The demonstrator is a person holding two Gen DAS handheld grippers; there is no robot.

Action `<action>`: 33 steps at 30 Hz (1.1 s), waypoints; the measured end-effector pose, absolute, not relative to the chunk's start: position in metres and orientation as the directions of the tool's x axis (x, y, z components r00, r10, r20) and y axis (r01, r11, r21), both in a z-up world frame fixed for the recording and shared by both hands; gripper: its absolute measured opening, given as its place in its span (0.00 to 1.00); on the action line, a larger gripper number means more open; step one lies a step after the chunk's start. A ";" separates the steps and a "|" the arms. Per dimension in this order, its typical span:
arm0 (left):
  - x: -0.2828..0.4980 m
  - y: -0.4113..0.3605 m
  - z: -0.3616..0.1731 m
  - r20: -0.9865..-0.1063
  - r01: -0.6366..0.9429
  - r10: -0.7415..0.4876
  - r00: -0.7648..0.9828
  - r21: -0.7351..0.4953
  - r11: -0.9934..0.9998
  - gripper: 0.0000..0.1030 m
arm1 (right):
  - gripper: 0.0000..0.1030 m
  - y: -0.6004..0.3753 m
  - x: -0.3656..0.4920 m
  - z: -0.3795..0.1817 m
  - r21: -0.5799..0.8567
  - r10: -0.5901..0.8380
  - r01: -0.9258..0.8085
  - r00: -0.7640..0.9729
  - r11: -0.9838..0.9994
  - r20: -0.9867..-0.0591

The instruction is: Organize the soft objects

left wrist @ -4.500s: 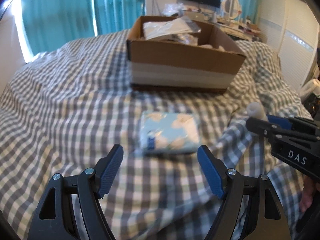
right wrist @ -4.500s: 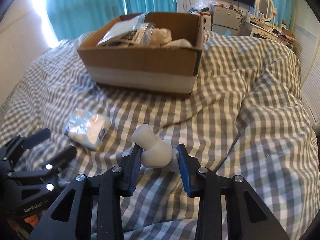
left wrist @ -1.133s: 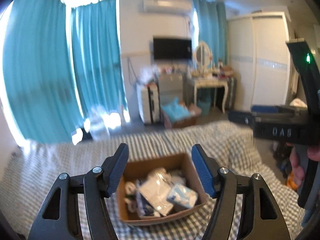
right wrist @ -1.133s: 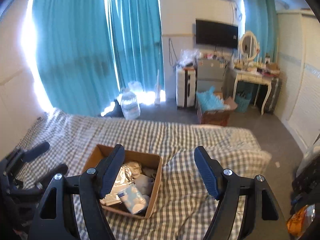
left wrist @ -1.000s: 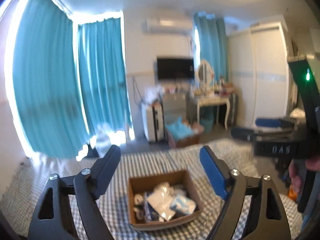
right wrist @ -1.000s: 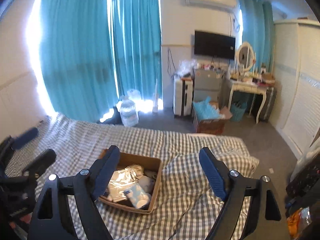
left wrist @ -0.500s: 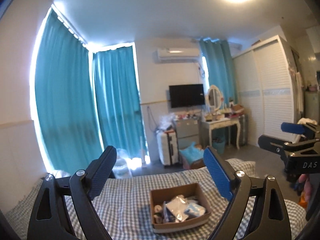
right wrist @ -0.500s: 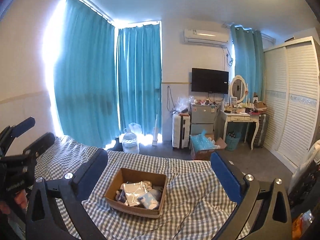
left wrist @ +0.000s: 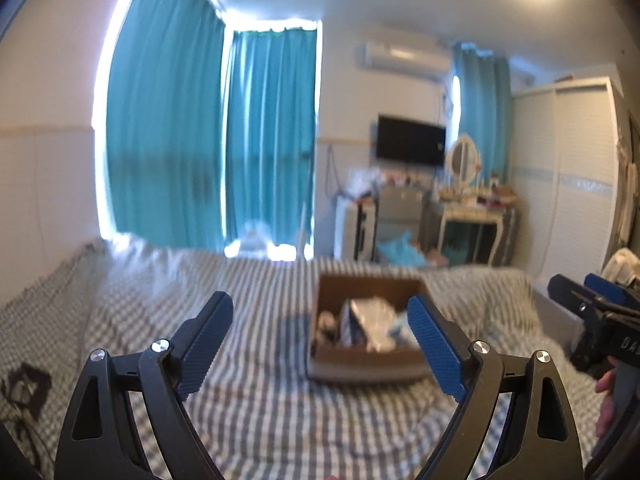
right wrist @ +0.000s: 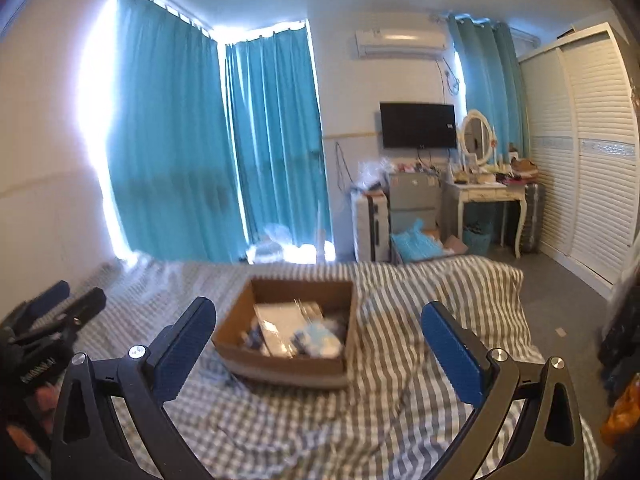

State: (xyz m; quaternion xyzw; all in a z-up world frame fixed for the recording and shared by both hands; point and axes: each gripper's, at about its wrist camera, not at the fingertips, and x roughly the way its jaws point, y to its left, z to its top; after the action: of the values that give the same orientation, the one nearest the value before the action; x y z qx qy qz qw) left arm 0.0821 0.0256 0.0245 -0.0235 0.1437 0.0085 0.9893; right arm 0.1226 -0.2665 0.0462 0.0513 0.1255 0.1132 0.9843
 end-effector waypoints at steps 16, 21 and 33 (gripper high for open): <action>0.073 0.012 -0.001 -0.342 0.005 -0.001 0.940 0.012 1.000 0.88 | 1.00 -0.254 0.148 -0.032 0.108 0.204 -0.176 0.898 0.978 -0.389; 0.072 0.012 -0.001 -0.341 0.007 -0.002 0.940 0.012 1.000 0.88 | 1.00 -0.255 0.145 -0.031 0.124 0.208 -0.172 0.892 0.977 -0.401; 0.072 0.012 -0.003 -0.345 0.006 -0.002 0.939 0.012 1.000 0.88 | 1.00 -0.253 0.140 -0.027 0.125 0.214 -0.179 0.890 0.976 -0.402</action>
State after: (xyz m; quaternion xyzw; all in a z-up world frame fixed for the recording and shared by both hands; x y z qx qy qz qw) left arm 0.0721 0.0116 -0.0027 0.0063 0.1750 -0.0020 0.9845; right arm 0.1401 -0.2534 -0.0272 0.0423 0.2116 0.1012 0.9712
